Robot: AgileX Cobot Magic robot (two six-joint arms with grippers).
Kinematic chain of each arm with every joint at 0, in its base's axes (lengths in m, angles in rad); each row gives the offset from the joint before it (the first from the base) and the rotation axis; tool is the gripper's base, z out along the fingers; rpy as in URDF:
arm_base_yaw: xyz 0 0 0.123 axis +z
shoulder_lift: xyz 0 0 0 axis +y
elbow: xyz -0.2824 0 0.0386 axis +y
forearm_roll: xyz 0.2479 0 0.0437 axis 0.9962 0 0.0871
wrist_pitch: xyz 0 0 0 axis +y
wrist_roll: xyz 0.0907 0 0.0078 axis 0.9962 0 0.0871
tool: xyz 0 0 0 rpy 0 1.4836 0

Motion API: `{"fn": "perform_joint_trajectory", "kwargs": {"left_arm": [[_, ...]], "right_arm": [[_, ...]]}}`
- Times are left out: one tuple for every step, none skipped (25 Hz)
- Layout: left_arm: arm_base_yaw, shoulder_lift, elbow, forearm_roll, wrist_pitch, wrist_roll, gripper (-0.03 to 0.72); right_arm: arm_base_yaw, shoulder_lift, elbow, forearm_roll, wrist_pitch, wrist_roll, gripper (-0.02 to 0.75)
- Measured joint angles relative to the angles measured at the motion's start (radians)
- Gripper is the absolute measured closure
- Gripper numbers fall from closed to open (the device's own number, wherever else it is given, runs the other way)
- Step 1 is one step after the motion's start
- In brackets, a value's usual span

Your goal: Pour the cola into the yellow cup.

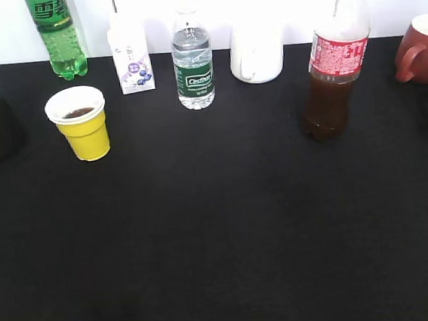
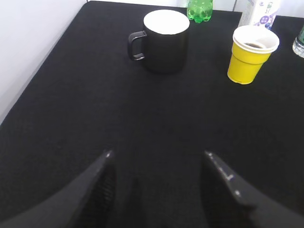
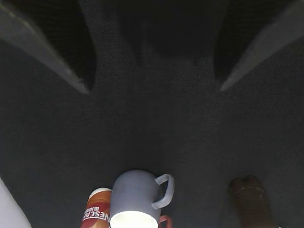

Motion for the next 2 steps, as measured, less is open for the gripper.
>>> {"fn": "perform_joint_trajectory", "kwargs": {"left_arm": [[0.0, 0.0, 0.0, -0.001, 0.0, 0.0, 0.263], [0.0, 0.0, 0.0, -0.001, 0.0, 0.0, 0.27]], "right_arm": [[0.0, 0.0, 0.0, 0.0, 0.0, 0.0, 0.152], [0.0, 0.0, 0.0, 0.0, 0.0, 0.0, 0.152]]}}
